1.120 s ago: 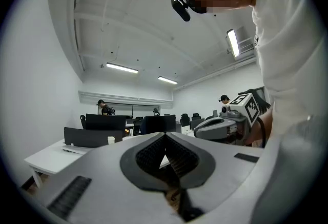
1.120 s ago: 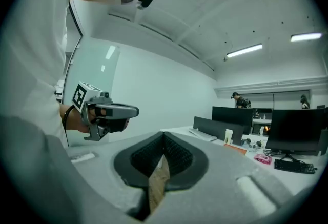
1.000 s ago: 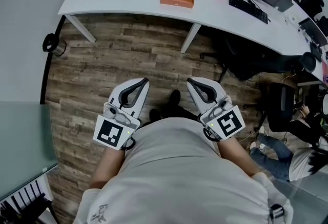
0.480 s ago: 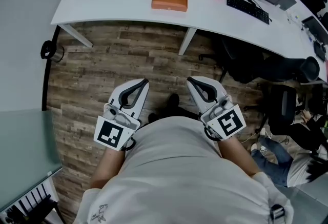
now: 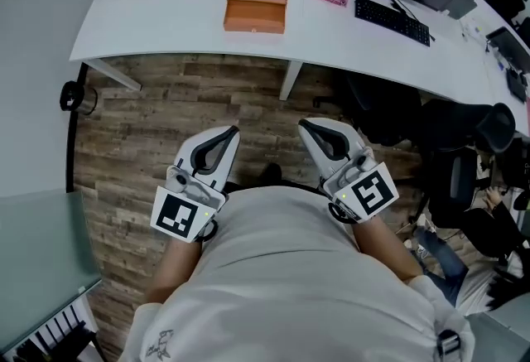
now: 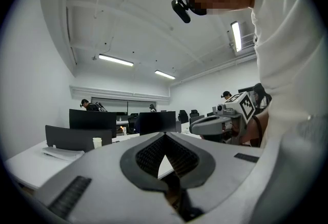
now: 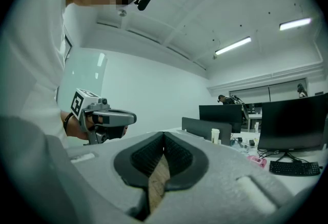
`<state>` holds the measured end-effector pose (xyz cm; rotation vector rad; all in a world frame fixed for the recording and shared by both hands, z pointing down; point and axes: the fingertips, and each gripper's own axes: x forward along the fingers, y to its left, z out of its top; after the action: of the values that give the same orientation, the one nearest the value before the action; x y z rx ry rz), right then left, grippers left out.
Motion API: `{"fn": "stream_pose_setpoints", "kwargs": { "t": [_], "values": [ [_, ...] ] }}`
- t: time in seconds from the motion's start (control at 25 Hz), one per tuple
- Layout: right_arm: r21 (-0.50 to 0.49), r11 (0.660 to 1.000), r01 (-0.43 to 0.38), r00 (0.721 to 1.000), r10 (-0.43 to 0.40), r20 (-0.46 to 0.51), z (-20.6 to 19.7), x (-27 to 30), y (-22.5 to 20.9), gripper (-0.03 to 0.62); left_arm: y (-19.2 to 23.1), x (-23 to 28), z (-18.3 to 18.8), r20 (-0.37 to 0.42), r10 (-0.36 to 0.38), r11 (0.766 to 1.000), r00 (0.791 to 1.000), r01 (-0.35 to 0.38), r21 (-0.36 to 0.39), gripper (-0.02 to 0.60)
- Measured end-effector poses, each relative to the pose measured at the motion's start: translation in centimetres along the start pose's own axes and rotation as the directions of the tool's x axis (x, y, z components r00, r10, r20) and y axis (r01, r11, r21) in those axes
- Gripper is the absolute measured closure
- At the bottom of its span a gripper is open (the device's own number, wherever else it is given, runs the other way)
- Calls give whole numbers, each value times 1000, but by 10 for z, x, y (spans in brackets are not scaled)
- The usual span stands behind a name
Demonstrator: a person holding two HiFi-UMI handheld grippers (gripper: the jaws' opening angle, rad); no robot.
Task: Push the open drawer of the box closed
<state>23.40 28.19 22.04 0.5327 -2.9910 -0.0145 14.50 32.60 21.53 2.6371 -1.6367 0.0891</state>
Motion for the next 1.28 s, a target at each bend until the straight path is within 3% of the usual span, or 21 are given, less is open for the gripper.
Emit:
{"fn": "stream_pose_setpoints", "kwargs": {
  "t": [0.76, 1.28],
  "values": [
    [44, 997, 59, 997, -57, -45, -18, 27, -66, 591, 37, 76, -8, -7, -84, 996, 996, 84, -28, 582],
    [27, 995, 95, 992, -93, -83, -16, 111, -88, 591, 134, 80, -15, -11, -94, 994, 996, 93, -49, 581]
  ]
}}
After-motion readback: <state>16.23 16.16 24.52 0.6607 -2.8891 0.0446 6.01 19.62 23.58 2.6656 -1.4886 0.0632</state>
